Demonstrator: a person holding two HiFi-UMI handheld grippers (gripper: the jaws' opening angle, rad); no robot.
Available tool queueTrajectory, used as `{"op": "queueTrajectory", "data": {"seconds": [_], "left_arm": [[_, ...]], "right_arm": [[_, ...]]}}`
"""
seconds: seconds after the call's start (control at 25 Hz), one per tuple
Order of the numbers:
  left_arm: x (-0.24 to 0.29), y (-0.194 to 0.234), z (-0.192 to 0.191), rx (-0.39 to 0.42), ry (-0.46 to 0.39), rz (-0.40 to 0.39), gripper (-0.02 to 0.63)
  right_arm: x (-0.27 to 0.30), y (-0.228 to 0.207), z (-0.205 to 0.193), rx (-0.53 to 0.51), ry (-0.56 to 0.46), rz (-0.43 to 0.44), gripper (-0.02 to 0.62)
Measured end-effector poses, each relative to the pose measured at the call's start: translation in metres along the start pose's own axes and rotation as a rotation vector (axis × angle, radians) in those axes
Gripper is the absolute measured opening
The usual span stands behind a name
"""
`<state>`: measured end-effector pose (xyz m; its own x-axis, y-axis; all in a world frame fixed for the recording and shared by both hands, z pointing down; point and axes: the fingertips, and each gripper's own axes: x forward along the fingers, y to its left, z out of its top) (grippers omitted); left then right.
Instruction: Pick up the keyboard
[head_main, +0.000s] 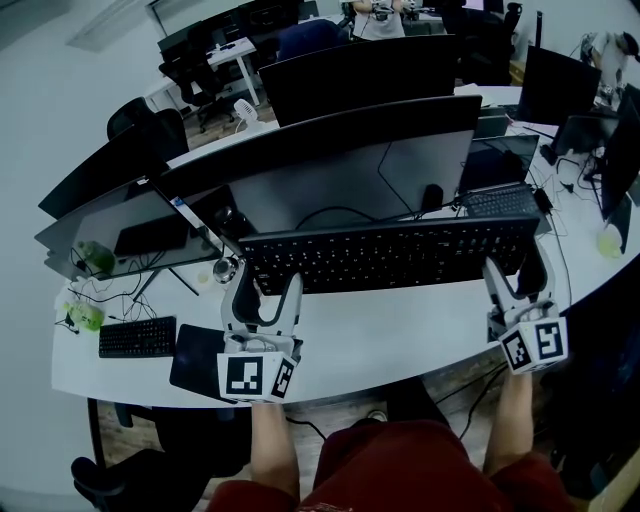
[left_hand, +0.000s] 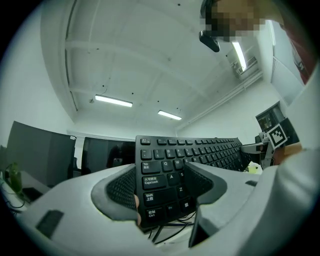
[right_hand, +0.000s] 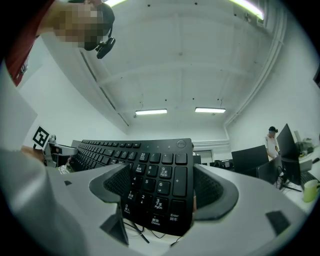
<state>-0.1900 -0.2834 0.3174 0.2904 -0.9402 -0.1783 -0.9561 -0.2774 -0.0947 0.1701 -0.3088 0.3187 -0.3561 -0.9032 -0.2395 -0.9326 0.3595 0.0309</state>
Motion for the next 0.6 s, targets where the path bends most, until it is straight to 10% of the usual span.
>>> {"op": "queueTrajectory", "data": {"seconds": [0.6], "left_arm": [[-0.0017,-0.0008,0.0016,-0.007,-0.010,-0.010,0.288]], "right_arm": [[-0.0043,0.0010,0.0047,-0.009,-0.005,-0.007,0.393]]}}
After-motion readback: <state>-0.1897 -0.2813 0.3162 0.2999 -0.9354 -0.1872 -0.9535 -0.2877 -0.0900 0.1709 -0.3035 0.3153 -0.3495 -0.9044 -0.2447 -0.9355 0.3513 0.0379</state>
